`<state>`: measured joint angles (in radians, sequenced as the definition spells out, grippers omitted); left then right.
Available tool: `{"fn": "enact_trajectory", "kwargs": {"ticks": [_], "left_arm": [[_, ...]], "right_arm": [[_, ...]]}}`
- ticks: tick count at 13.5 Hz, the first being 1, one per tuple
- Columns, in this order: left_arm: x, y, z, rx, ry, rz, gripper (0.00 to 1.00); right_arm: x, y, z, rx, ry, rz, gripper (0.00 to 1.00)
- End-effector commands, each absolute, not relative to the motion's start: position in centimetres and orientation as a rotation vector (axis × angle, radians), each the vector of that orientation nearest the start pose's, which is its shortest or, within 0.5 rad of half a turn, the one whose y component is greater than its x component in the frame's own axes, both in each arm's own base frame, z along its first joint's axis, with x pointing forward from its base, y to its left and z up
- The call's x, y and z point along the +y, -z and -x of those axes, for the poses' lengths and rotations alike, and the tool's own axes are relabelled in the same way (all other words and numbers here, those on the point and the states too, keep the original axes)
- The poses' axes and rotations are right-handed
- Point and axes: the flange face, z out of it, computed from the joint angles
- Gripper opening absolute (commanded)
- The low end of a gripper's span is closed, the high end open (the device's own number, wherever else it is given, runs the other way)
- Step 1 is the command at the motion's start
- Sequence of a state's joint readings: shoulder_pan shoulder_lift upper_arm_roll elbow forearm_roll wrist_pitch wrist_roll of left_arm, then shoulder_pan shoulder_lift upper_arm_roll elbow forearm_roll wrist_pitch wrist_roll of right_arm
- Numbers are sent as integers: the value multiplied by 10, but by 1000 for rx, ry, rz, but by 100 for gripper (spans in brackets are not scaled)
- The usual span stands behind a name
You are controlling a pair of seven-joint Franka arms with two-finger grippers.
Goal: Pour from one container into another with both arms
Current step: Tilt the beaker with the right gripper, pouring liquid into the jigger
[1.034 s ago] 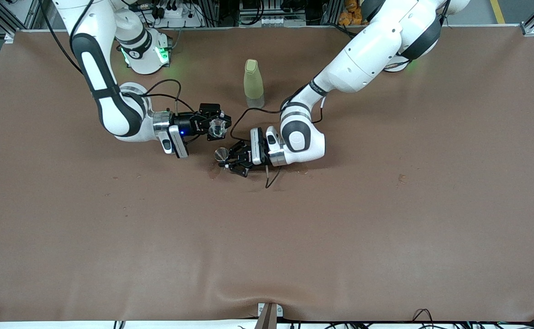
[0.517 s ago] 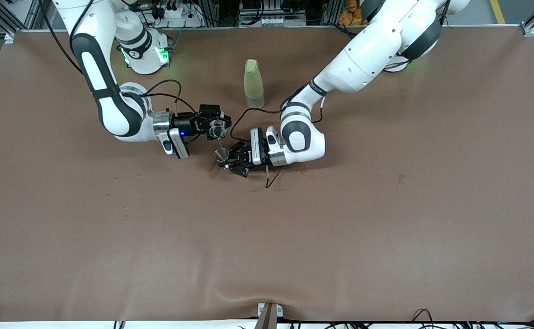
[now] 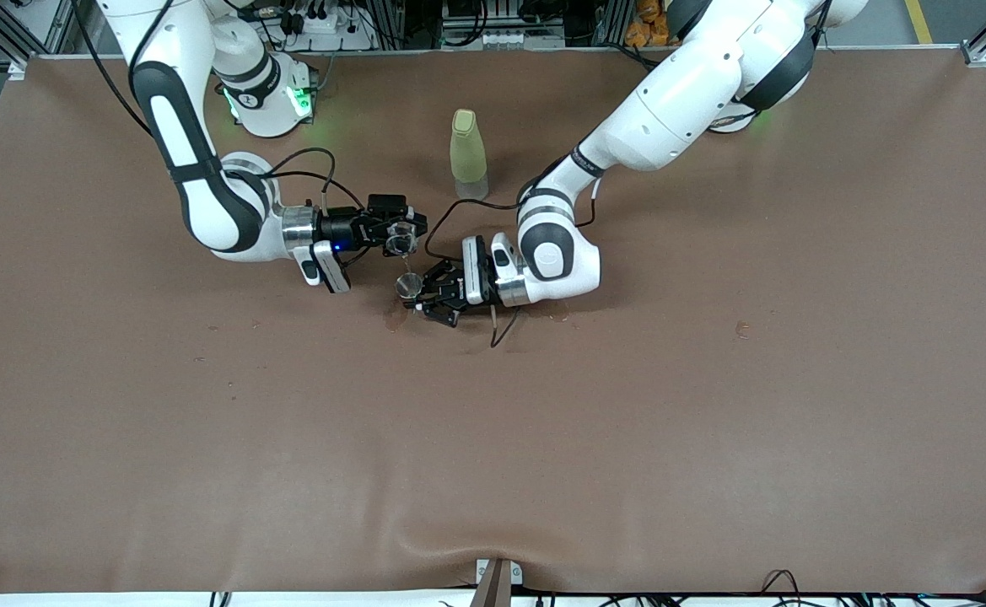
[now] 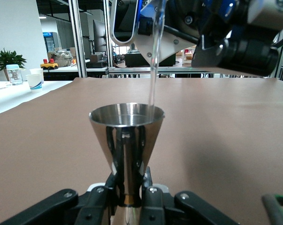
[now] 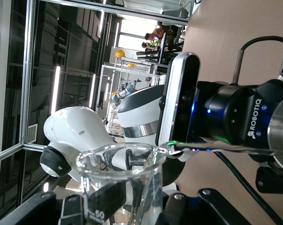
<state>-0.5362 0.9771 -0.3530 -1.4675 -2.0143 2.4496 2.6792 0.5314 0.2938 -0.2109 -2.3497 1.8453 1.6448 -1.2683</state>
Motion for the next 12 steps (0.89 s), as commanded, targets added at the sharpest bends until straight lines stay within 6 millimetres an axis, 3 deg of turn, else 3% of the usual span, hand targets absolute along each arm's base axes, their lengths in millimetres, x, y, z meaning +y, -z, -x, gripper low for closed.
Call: {"fn": "enact_trajectory", "kwargs": {"ticks": [1, 12], "left_arm": [[-532, -125, -485, -1307, -1188, -1433, 0], [-531, -121, -481, -1287, -1176, -1450, 0]], "right_arm": [[250, -250, -438, -148, 108, 1545, 0], [250, -250, -441, -54, 69, 1534, 0]]}}
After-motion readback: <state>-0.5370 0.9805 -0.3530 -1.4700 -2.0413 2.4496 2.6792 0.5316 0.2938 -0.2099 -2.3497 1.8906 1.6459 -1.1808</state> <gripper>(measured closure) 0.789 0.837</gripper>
